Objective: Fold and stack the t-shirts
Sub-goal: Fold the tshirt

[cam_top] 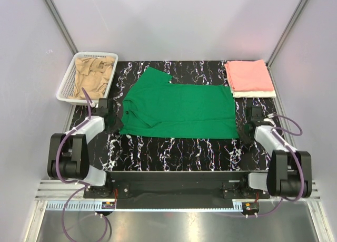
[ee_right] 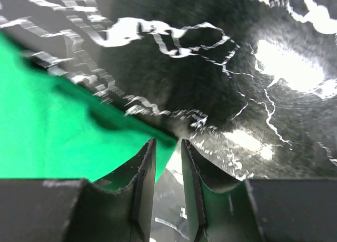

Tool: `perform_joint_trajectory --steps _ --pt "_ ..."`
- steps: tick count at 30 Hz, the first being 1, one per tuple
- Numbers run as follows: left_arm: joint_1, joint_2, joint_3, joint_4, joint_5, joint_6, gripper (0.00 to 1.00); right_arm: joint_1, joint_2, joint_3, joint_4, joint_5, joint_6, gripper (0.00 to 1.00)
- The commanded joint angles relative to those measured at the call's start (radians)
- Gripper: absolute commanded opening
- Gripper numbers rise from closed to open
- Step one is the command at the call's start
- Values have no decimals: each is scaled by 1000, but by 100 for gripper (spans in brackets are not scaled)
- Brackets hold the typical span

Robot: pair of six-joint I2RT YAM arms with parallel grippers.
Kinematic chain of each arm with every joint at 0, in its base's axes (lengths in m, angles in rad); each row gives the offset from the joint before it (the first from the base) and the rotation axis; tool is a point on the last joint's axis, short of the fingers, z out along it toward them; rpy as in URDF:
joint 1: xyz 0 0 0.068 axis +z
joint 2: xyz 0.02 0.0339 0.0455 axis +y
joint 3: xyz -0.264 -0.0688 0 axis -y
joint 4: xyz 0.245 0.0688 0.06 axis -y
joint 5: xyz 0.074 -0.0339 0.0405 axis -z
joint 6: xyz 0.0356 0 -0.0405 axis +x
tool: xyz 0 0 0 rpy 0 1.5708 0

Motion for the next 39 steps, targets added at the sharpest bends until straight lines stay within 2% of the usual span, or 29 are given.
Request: perform_joint_trajectory --steps 1,3,6,8,11,14,15,16,18,25,29,33,39 --pt "3 -26 90 -56 -97 26 42 -4 -142 33 -24 32 -129 33" --pt "3 -55 118 -74 -133 40 47 9 -220 51 -23 22 -160 33" --pt "3 -104 120 -86 -138 46 50 19 -239 79 -29 -15 -129 33" --pt "5 -134 109 -94 -121 46 50 22 -190 91 -35 -76 -74 32" --pt "-3 -198 38 -67 -17 66 47 26 -111 88 -21 -139 -8 31" --pt "-9 -287 -84 -2 66 28 43 29 -58 76 77 -202 3 27" --pt "-10 -307 -136 28 68 14 42 31 -47 71 149 -224 1 26" --pt "-12 -336 -156 39 68 9 42 39 -32 67 184 -257 -2 21" --pt "-13 -353 -196 64 57 -9 42 49 25 77 223 -291 -5 18" --pt "-12 -327 -275 190 87 -129 45 91 169 65 281 -316 32 13" --pt "-13 -260 -250 196 24 -111 45 91 233 77 280 -291 17 13" --pt "-13 -171 -218 188 -18 -72 41 89 240 108 208 -251 -32 13" --pt "-13 -158 -152 128 -81 -19 37 91 230 137 140 -193 -109 12"
